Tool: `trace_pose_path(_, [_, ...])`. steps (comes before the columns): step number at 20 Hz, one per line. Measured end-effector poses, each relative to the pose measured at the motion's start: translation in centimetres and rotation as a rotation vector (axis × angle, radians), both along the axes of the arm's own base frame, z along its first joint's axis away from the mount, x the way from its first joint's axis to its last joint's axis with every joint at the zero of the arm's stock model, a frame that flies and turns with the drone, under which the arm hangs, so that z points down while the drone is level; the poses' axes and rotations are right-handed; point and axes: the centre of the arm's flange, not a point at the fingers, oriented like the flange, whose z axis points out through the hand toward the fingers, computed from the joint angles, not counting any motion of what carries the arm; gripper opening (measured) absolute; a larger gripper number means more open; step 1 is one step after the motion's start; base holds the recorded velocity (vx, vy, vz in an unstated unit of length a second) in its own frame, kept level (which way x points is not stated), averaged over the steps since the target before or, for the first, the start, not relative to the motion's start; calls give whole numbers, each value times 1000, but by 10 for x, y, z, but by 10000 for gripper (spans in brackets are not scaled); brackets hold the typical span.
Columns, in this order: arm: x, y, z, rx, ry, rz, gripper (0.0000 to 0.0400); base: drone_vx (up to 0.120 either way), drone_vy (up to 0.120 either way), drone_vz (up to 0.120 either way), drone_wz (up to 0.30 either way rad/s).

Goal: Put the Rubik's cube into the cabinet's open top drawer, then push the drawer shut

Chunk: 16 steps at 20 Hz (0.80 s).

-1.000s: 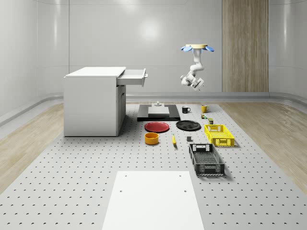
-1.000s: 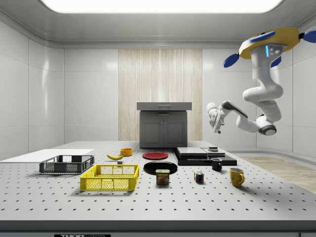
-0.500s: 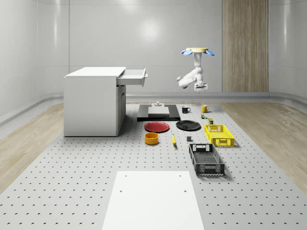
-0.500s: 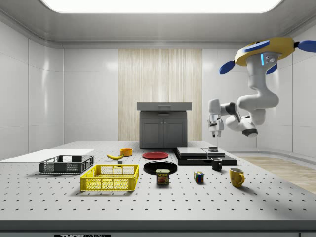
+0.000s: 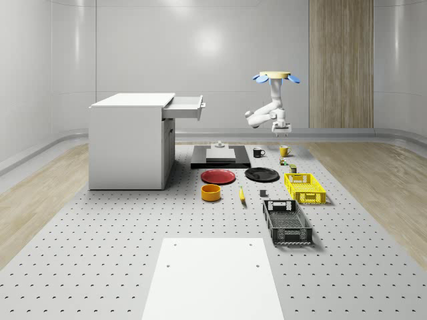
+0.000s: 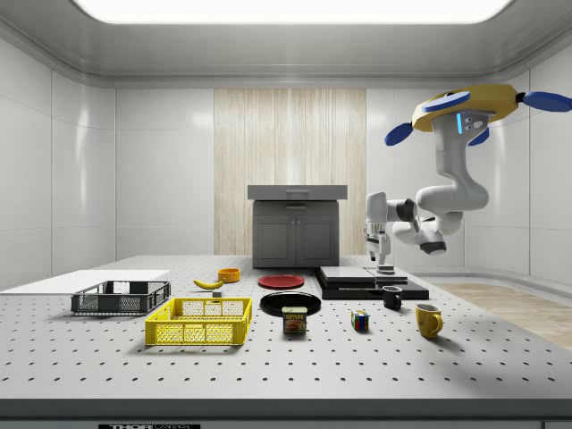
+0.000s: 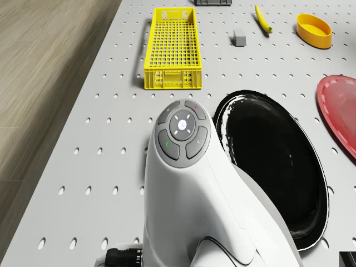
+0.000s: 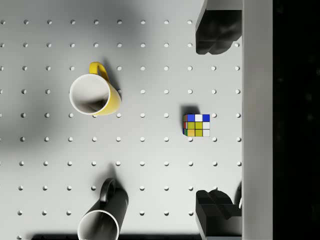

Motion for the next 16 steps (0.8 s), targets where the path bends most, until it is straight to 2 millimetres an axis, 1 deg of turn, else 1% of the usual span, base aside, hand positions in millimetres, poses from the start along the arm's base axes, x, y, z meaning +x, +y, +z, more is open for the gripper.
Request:
trace_pose_path(5, [0, -1, 0, -11, 0, 0, 400, 120, 0, -120, 0])
trace_pose_path(10, [0, -2, 0, -16, 1, 0, 400, 0, 0, -120, 0])
trace_pose_path(15, [0, -2, 0, -17, 1, 0, 400, 112, 0, -120, 0])
trace_pose_path(16, [0, -2, 0, -18, 1, 0, 400, 40, 0, -120, 0])
